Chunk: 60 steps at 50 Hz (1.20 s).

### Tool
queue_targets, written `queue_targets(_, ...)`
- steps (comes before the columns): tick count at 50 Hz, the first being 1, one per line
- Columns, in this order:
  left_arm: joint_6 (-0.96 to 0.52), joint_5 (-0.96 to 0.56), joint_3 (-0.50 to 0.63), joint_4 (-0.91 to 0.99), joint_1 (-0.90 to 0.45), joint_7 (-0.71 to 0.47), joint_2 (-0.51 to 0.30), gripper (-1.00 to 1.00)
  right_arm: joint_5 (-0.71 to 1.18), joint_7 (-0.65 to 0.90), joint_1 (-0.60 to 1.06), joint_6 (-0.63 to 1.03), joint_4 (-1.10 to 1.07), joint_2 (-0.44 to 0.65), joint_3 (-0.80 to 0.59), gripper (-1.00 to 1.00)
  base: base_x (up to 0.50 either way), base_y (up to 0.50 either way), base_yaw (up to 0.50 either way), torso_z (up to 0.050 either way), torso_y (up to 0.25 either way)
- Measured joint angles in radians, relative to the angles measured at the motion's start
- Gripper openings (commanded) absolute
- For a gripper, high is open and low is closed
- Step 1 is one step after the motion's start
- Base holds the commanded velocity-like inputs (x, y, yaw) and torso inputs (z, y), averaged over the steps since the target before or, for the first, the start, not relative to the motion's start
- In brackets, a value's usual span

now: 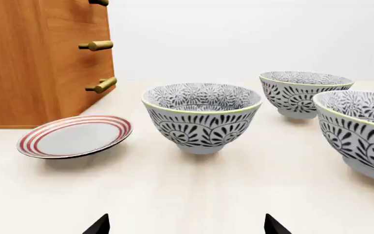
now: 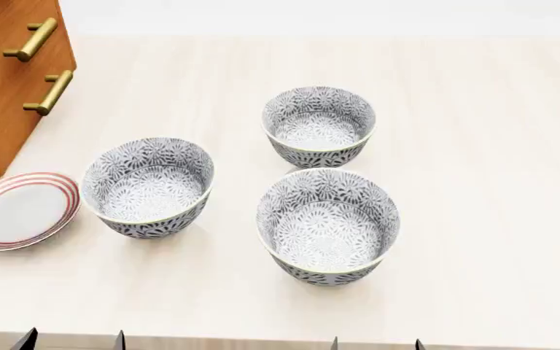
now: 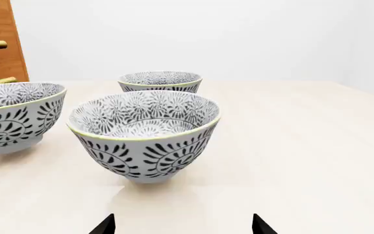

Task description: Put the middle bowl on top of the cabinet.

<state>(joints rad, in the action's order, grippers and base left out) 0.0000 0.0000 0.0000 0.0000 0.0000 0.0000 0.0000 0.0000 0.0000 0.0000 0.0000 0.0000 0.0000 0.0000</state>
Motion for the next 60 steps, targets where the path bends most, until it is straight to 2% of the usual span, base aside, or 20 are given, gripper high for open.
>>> queue_targets(14, -0.007, -0.021, 0.036, -0.004, -0.009, -0.035, -0.031, 1.0, 0.024, 0.035, 0.0, 0.009, -0.013, 0.026, -0.029, 1.0, 0.0, 0.0, 0.0, 0.0, 0.0)
queue_targets(34, -0.038, 0.029, 0.115, -0.03, -0.056, -0.192, -0.109, 1.0, 0.113, 0.157, 0.008, 0.008, -0.022, 0.115, -0.106, 1.0, 0.0, 0.0, 0.0, 0.0, 0.0)
queue_targets(41, -0.062, 0.033, 0.124, 0.028, -0.043, -0.217, -0.124, 1.0, 0.147, 0.206, -0.05, 0.009, -0.138, 0.148, -0.05, 1.0, 0.0, 0.0, 0.0, 0.0, 0.0)
queue_targets(60, -0.12, 0.006, 0.13, 0.16, -0.012, -0.246, -0.151, 1.0, 0.251, 0.343, -0.297, -0.07, -0.477, 0.193, 0.221, 1.0, 0.0, 0.0, 0.0, 0.0, 0.0)
